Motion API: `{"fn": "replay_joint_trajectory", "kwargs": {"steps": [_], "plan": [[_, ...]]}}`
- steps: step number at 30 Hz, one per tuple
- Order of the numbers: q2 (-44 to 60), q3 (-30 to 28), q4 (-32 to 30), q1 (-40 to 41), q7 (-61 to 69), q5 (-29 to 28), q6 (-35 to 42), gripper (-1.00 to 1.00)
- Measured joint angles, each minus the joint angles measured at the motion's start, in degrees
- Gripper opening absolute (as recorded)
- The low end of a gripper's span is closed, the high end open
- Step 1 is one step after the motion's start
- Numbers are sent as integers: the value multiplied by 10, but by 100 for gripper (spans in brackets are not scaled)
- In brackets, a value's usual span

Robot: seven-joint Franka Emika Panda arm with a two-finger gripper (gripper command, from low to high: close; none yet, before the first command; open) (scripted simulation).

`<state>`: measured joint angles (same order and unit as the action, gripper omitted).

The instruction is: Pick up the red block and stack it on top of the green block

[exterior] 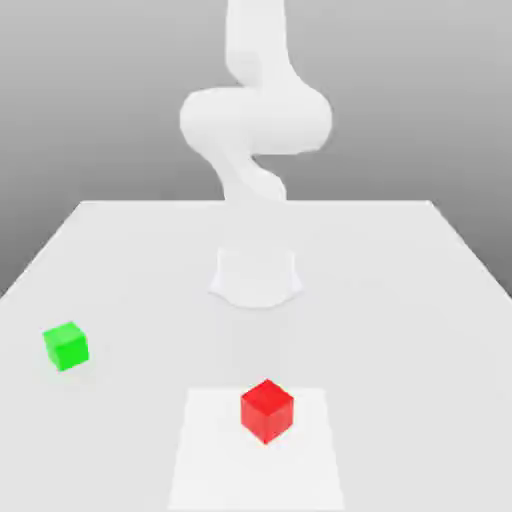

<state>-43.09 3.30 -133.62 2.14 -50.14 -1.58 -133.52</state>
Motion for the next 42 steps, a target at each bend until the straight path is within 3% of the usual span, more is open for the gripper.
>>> {"fn": "replay_joint_trajectory", "kwargs": {"steps": [12, 24, 31, 36, 42], "plan": [[156, 117, -88, 96, -202, -69, -83, 0], [313, 160, -176, 157, -375, -102, -167, 0], [383, 160, -229, 163, -438, -70, -221, 0], [415, 166, -268, 155, -446, 6, -259, 0], [429, 166, -262, 151, -447, 25, -272, 0]]}}
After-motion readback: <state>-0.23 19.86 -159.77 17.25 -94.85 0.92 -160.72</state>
